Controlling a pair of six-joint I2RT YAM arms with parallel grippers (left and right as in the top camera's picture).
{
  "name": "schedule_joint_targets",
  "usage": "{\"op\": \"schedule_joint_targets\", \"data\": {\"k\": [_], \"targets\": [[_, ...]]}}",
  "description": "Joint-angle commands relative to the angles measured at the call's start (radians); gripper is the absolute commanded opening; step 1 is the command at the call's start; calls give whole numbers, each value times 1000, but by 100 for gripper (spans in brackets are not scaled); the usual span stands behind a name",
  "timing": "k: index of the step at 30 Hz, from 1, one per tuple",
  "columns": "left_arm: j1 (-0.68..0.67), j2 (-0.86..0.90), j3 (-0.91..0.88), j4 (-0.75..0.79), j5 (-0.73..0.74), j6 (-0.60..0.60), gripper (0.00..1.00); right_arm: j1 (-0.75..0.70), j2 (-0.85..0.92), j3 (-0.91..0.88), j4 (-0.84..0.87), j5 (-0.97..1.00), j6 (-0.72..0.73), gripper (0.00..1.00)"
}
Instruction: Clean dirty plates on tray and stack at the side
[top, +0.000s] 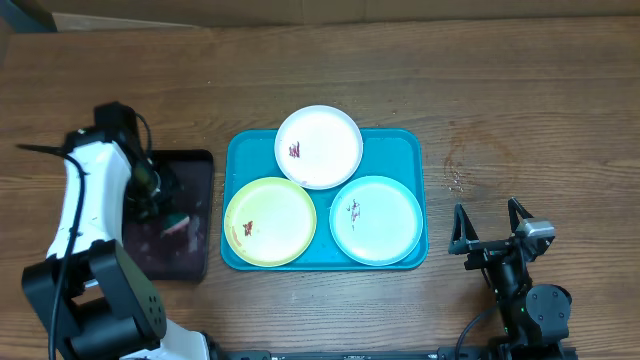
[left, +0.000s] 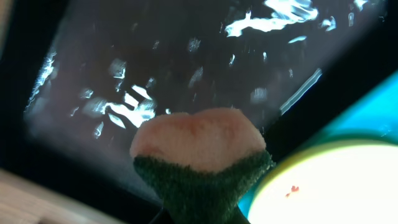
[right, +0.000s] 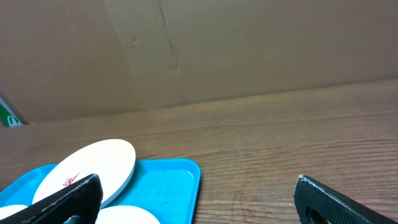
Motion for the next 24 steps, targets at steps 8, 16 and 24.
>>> {"op": "schedule_joint_targets", "data": {"k": [8, 16, 24], "targets": [[-5, -72, 428, -179, -155, 21, 4, -6, -7, -10, 5, 6, -3, 100], [-5, -29, -71, 124, -216, -56, 4, -6, -7, -10, 5, 5, -3, 100], [-5, -46, 391, -249, -156, -52, 4, -6, -7, -10, 5, 6, -3, 100]]}}
